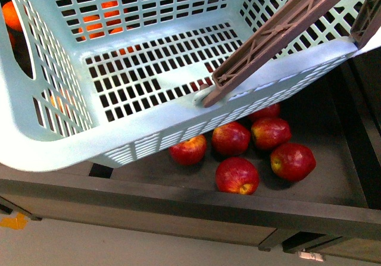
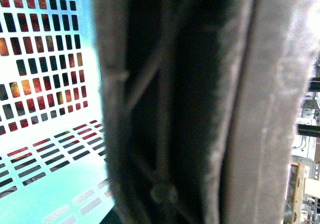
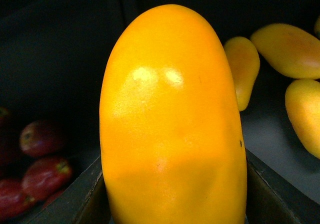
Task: Pick mango and avocado into basket
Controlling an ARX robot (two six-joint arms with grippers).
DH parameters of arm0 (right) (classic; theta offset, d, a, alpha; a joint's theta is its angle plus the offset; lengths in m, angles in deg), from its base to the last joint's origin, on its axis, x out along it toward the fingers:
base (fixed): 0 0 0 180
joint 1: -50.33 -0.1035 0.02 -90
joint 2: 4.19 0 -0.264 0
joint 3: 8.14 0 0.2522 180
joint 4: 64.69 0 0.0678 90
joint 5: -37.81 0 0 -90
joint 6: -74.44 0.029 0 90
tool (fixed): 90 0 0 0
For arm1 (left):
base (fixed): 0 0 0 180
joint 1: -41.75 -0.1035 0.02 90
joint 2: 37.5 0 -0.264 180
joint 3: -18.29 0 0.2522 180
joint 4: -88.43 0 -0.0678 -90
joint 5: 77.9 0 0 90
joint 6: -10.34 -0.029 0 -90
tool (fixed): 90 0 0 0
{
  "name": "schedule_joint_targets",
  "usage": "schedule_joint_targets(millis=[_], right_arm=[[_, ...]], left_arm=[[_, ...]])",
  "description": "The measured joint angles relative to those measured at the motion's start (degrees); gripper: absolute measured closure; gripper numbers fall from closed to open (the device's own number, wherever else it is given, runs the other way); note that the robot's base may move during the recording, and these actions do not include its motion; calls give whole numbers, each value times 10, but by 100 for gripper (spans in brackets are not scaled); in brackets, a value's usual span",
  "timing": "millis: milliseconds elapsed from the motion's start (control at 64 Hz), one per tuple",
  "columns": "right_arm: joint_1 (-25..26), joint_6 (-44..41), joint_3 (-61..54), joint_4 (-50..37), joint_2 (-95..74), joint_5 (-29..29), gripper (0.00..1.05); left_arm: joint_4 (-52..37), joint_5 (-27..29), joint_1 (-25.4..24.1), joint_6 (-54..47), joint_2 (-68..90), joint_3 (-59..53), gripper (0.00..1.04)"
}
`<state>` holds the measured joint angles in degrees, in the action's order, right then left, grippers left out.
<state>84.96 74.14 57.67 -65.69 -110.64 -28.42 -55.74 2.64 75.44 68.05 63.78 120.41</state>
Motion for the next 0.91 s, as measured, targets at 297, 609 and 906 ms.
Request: schedule_joint_targets(millis=[297,609,906], right_arm=[[-53,9,-72,75,278,54,46],[-293,99,-65,54,329,-42,46],[-454,115,-19,38,259,-106,46]], left_arm=[[0,0,0,0,0,0,91],[0,0,0,0,0,0,91],[0,0,0,0,0,0,91]])
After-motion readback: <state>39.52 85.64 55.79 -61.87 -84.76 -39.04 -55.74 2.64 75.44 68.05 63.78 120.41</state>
